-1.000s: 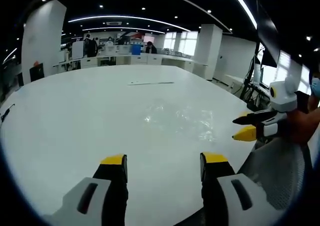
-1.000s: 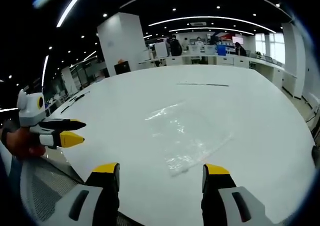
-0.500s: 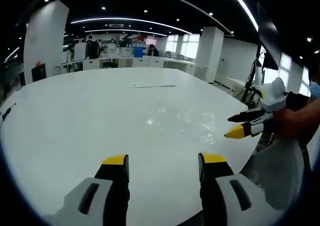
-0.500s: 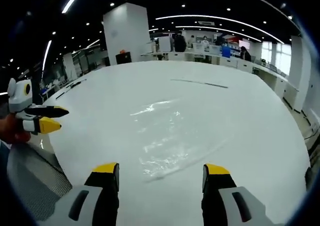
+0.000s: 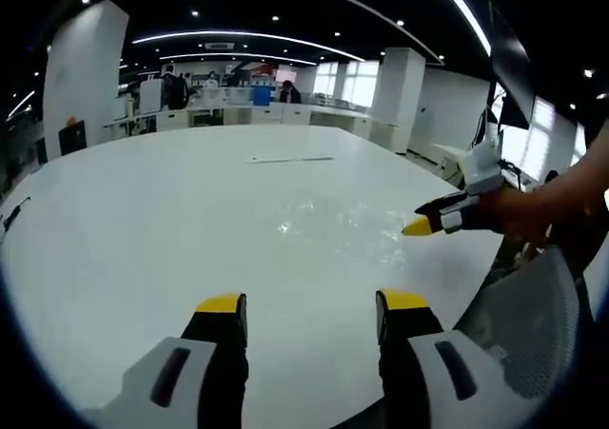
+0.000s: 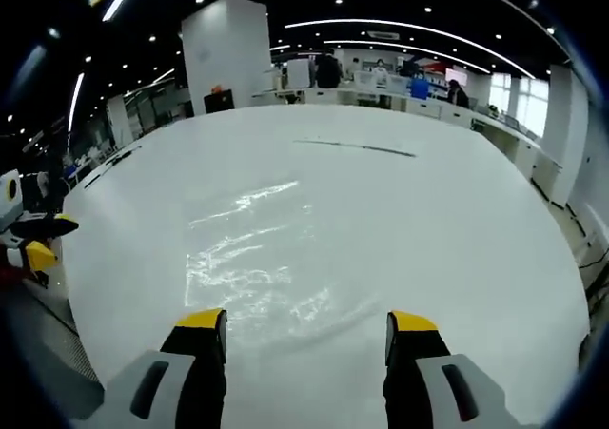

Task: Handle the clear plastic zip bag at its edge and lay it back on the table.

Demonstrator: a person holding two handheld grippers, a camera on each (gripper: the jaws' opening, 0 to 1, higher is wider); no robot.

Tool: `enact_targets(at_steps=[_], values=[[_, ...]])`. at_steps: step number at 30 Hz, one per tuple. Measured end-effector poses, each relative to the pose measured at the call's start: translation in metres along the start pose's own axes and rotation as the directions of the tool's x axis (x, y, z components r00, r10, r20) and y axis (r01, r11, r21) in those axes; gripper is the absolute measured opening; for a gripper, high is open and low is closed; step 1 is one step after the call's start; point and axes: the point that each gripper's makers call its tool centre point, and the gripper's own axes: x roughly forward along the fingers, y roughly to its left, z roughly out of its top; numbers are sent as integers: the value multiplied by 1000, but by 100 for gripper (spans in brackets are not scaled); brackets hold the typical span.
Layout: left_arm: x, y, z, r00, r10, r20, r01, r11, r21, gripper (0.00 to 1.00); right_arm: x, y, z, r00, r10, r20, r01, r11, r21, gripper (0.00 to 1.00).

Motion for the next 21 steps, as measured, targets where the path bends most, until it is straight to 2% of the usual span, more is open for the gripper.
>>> enact_targets(at_steps=[9, 15, 18, 21], values=[[-4, -5, -3, 1000, 3, -31, -2, 1000, 6, 52, 18, -27, -3, 999, -18, -37, 20, 998, 59, 65], [-2, -9, -11, 997, -9, -76, 10, 1000, 15, 45, 26, -23, -6, 998, -13, -60, 13, 1000, 0, 52], [-1, -9, -13, 996, -13, -84, 14, 1000, 19, 46, 35, -24, -3, 999, -17, -40, 17, 1000, 0, 47], [0, -8, -18, 995, -13, -104, 15, 1000, 21, 44, 38, -21, 0, 999, -24, -34, 23, 999, -33, 37]])
